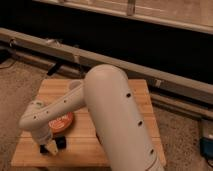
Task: Place the eraser on the white sponge
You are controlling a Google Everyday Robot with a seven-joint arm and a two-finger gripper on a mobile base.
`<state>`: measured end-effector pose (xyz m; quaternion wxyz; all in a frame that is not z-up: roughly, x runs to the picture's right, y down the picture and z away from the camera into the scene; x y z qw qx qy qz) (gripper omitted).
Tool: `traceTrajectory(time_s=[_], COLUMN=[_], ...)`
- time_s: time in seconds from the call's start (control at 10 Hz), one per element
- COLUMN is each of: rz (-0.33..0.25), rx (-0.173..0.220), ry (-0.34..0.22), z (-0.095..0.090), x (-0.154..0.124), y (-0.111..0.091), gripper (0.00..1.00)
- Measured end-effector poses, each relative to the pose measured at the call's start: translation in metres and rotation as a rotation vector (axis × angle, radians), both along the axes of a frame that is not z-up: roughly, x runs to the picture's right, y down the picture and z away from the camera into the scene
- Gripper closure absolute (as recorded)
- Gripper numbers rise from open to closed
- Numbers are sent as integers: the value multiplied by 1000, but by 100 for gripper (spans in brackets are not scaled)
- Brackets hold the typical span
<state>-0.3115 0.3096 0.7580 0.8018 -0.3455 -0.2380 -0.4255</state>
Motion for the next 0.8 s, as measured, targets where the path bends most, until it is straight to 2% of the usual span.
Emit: traceTrajectory(time_s=[0.7, 0.8], rz=[27, 29], rx=[1, 3], ry=[57, 64], z=[7, 6], x=[19, 22], y=[-1, -2], gripper=[25, 27])
